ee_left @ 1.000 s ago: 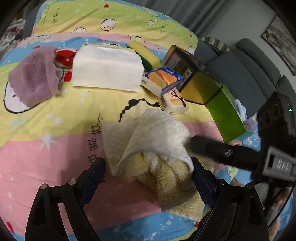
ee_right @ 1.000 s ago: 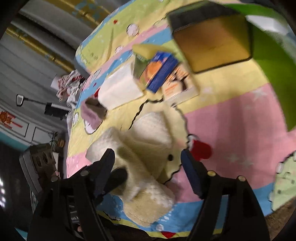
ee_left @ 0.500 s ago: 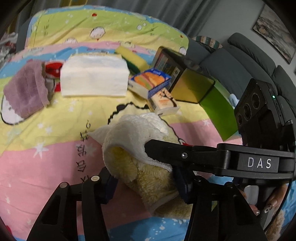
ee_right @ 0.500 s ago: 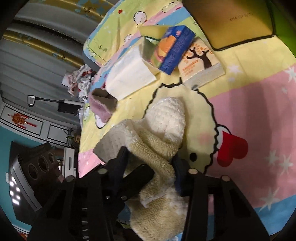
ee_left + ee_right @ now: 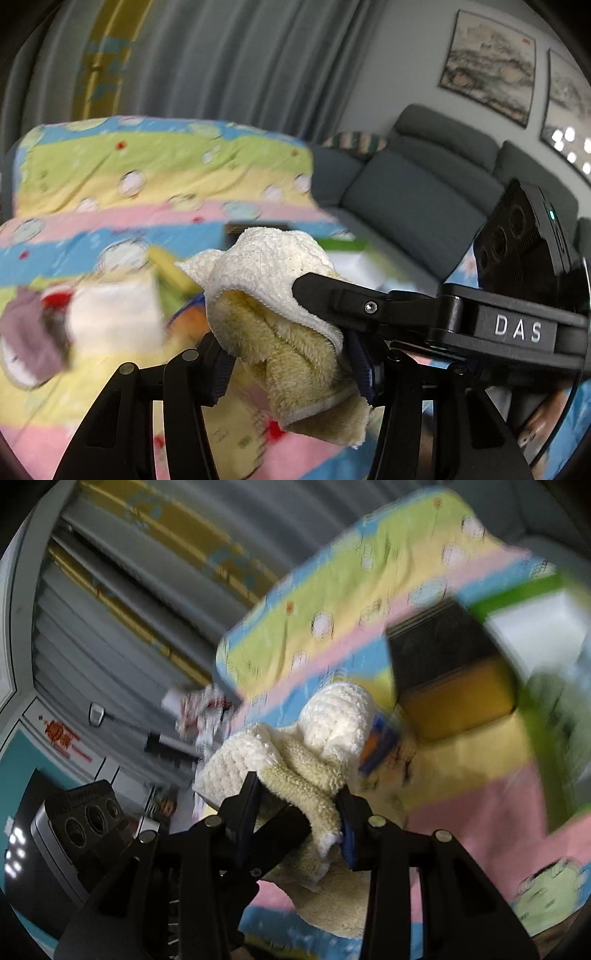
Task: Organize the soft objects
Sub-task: 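Carry the cream towel into the white box and open the right tool, then withdraw the right tool from the box toward the mauve fuzzy cloth, then grasp the mauve fuzzy cloth with the right tool, then lift the mauve cloth and carry it over the white box with the right tool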
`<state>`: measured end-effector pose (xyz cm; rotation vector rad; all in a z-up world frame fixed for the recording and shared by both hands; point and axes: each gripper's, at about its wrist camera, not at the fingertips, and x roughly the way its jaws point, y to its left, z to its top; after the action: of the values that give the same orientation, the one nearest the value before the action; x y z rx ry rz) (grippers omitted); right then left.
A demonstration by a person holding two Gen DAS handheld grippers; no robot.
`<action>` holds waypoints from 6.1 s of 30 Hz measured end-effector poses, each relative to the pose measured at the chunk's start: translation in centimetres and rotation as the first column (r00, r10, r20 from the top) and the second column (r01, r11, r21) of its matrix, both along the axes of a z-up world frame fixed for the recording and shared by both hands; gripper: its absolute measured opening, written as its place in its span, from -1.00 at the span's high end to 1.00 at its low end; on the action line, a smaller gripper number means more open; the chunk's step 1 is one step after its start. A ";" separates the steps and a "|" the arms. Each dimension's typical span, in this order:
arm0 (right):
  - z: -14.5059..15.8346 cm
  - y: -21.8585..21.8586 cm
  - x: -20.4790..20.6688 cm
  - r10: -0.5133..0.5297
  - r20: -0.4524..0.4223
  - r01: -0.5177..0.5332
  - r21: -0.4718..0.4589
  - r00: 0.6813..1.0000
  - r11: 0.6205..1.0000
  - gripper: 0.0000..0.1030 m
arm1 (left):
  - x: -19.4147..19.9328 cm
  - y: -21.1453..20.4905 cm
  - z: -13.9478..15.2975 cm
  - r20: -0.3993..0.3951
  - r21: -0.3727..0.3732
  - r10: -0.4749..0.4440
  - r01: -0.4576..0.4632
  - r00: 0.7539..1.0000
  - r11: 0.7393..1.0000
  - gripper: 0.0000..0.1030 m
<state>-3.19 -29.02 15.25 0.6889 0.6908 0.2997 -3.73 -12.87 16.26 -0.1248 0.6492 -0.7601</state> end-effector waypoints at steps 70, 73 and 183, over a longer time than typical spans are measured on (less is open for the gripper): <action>-0.6 -8.9 0.4 -0.369 0.104 0.384 -0.245 0.923 0.890 -0.98 | 1.1 11.6 -4.0 -0.085 0.046 0.272 -0.269 0.959 0.962 -0.79; -0.4 -7.6 0.6 -0.356 0.109 0.372 -0.269 0.928 0.888 -0.98 | 1.8 13.8 -6.1 -0.106 0.047 0.324 -0.321 0.940 0.946 -0.79; -5.4 8.5 4.9 0.270 -0.179 -0.295 -0.135 0.946 0.946 0.60 | 1.7 9.4 -8.6 -0.145 0.119 0.217 -0.201 0.965 0.972 -0.54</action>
<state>1.70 -20.48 9.82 0.4614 0.9583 0.4526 -2.08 -3.50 7.70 -0.1567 0.8100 -0.5144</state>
